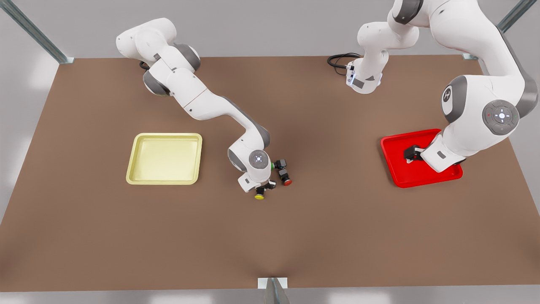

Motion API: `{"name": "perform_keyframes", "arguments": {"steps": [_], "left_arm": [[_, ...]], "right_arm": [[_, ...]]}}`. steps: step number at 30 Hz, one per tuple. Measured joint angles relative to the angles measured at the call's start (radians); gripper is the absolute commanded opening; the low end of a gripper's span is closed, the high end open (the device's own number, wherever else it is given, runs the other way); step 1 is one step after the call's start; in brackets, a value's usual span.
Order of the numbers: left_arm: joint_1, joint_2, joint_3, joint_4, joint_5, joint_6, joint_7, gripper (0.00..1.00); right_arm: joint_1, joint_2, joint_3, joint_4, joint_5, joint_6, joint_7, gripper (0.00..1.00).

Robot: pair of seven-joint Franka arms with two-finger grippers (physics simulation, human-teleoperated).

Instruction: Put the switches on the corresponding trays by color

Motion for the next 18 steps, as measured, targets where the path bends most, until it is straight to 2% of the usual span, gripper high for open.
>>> {"name": "perform_keyframes", "arguments": {"steps": [5, 8, 12, 15, 18], "left_arm": [[0.000, 0.006, 0.000, 0.000, 0.000, 0.005, 0.000, 1.00], [0.000, 0.006, -0.001, 0.002, -0.001, 0.005, -0.002, 1.00], [-0.027, 0.006, -0.009, 0.004, -0.001, 0.006, -0.038, 1.00], [-0.135, 0.020, -0.009, 0.003, -0.002, 0.021, -0.208, 1.00], [-0.267, 0.058, -0.009, 0.003, -0.035, 0.052, -0.441, 1.00]], "right_arm": [[-0.012, -0.011, 0.003, -0.002, -0.002, -0.005, -0.006, 0.51], [-0.045, -0.081, 0.003, -0.052, -0.004, -0.014, -0.044, 0.51], [-0.156, -0.281, 0.000, -0.282, -0.026, -0.011, -0.207, 0.51], [-0.257, -0.379, 0.001, -0.443, -0.124, 0.001, -0.319, 0.51], [-0.371, -0.515, -0.008, -0.636, -0.128, 0.050, -0.467, 0.51]]}}
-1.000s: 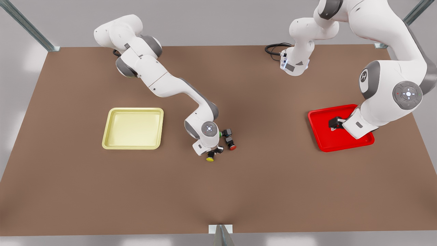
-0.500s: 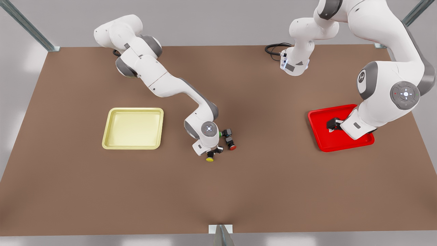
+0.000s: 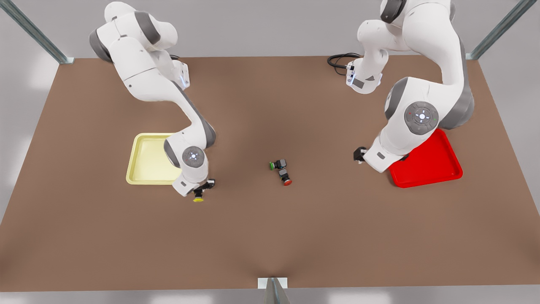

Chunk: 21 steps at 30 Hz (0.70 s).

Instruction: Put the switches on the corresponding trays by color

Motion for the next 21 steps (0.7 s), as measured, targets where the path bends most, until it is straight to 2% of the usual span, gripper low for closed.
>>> {"name": "perform_keyframes", "arguments": {"steps": [2, 5, 7, 9, 10, 14, 17, 19, 21], "left_arm": [[-0.120, 0.036, 0.000, 0.002, -0.022, 0.048, -0.208, 1.00], [-0.215, 0.068, 0.000, 0.002, -0.044, 0.063, -0.338, 1.00], [-0.253, 0.107, 0.000, 0.003, -0.056, 0.105, -0.390, 1.00], [-0.282, 0.179, 0.000, 0.006, -0.062, 0.235, -0.475, 1.00], [-0.294, 0.208, 0.000, 0.006, -0.063, 0.284, -0.492, 1.00], [-0.293, 0.312, 0.003, 0.010, -0.064, 0.414, -0.494, 1.00], [-0.294, 0.358, 0.004, 0.011, -0.062, 0.442, -0.496, 1.00], [-0.295, 0.372, 0.004, 0.011, -0.060, 0.442, -0.505, 1.00], [-0.307, 0.384, 0.006, 0.009, -0.059, 0.443, -0.508, 1.00]], "right_arm": [[-0.032, -0.109, 0.004, -0.152, 0.000, 0.002, -0.007, 0.51], [-0.052, -0.269, 0.003, -0.383, 0.000, 0.002, -0.009, 0.52], [-0.086, -0.312, -0.001, -0.454, -0.002, 0.003, -0.024, 0.52], [-0.104, -0.308, -0.003, -0.458, -0.002, -0.002, -0.021, 0.92], [-0.104, -0.308, -0.004, -0.455, -0.002, -0.002, -0.021, 1.00], [-0.104, -0.309, -0.013, -0.444, -0.002, -0.014, -0.025, 1.00], [-0.105, -0.308, -0.018, -0.288, 0.012, -0.191, -0.100, 1.00], [-0.118, -0.304, -0.022, -0.007, 0.214, -0.409, -0.275, 1.00], [-0.199, -0.305, -0.023, 0.225, 0.251, -0.572, -0.338, 1.00]]}}
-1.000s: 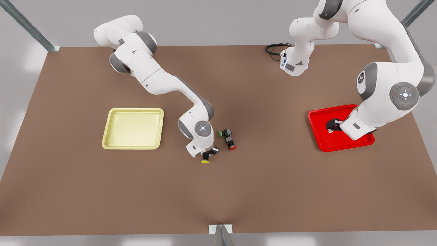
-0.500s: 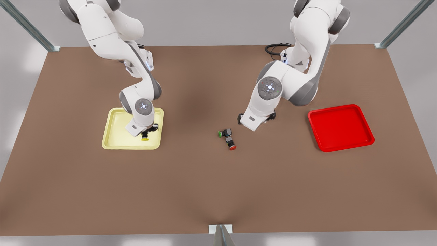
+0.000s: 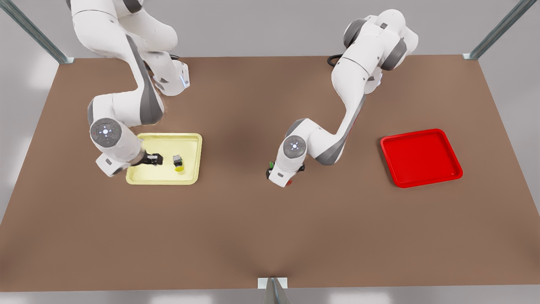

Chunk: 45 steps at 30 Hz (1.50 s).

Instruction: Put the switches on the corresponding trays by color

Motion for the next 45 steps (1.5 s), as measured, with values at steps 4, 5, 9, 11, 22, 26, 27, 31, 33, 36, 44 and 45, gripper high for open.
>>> {"name": "perform_keyframes", "arguments": {"steps": [4, 5, 9, 11, 22, 26, 27, 31, 33, 36, 44, 45], "left_arm": [[-0.020, 0.053, 0.001, -0.011, 0.002, 0.079, -0.044, 1.00], [-0.029, 0.066, 0.004, -0.011, 0.004, 0.098, -0.050, 1.00], [-0.032, 0.102, 0.005, -0.015, 0.049, 0.105, -0.049, 1.00], [-0.032, 0.105, 0.005, -0.036, 0.061, 0.106, -0.049, 1.00], [-0.060, 0.096, 0.005, -0.135, 0.090, 0.165, -0.071, 1.00], [-0.060, 0.101, 0.005, -0.138, 0.092, 0.177, -0.074, 1.00], [-0.060, 0.104, 0.006, -0.138, 0.091, 0.179, -0.074, 1.00], [-0.060, 0.108, 0.006, -0.141, 0.091, 0.188, -0.088, 1.00], [-0.060, 0.121, 0.006, -0.141, 0.091, 0.200, -0.096, 1.00], [-0.060, 0.128, 0.006, -0.141, 0.091, 0.207, -0.100, 0.99], [-0.058, 0.131, 0.009, -0.141, 0.091, 0.215, -0.114, 0.64], [-0.058, 0.129, 0.009, -0.141, 0.091, 0.215, -0.114, 0.61]], "right_arm": [[-0.027, -0.012, -0.271, 0.264, 0.096, -0.233, -0.438, 1.00], [-0.016, -0.008, -0.280, 0.276, 0.087, -0.231, -0.463, 1.00], [-0.026, 0.018, -0.281, 0.282, 0.074, -0.225, -0.432, 1.00], [-0.005, -0.013, -0.275, 0.284, 0.074, -0.239, -0.432, 1.00], [-0.027, 0.015, -0.282, 0.286, 0.112, -0.203, -0.431, 1.00], [-0.074, 0.014, -0.284, 0.289, 0.143, -0.185, -0.432, 1.00], [-0.078, 0.015, -0.283, 0.294, 0.143, -0.182, -0.432, 1.00], [-0.070, 0.014, -0.281, 0.293, 0.140, -0.185, -0.432, 1.00], [-0.067, 0.015, -0.281, 0.293, 0.140, -0.183, -0.432, 1.00], [-0.069, 0.016, -0.281, 0.293, 0.143, -0.183, -0.432, 1.00], [-0.068, 0.019, -0.281, 0.293, 0.143, -0.183, -0.432, 1.00], [-0.068, 0.019, -0.281, 0.293, 0.143, -0.183, -0.432, 1.00]]}}
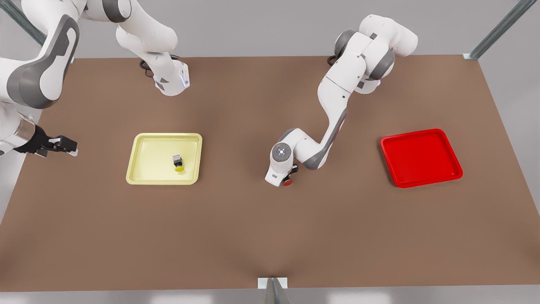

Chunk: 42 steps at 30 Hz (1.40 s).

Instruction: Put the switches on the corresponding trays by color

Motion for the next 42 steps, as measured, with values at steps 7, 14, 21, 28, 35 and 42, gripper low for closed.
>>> {"name": "perform_keyframes", "arguments": {"steps": [7, 14, 21, 28, 35, 42], "left_arm": [[0.000, 0.000, 0.000, 0.000, 0.000, 0.000, 0.000, 0.57], [0.000, 0.001, 0.000, 0.000, 0.000, 0.000, 0.000, 0.53], [0.000, 0.001, 0.000, 0.000, 0.002, 0.000, 0.000, 0.52], [0.001, -0.004, 0.006, 0.000, 0.006, -0.007, 0.004, 0.52], [0.014, -0.113, 0.077, -0.023, 0.005, -0.098, 0.090, 0.52], [0.020, -0.431, 0.330, -0.463, -0.016, -0.027, 0.565, 0.52]], "right_arm": [[0.000, 0.000, 0.000, 0.001, 0.000, 0.002, 0.000, 1.00], [0.000, 0.000, 0.000, 0.000, 0.000, 0.002, 0.000, 1.00], [0.002, 0.002, 0.000, 0.000, 0.000, 0.002, 0.000, 1.00], [0.003, 0.002, 0.000, 0.000, 0.000, 0.002, -0.001, 1.00], [0.003, 0.002, 0.000, 0.001, 0.000, 0.003, 0.000, 1.00], [0.003, 0.002, 0.000, 0.000, 0.000, 0.002, -0.002, 1.00]]}}
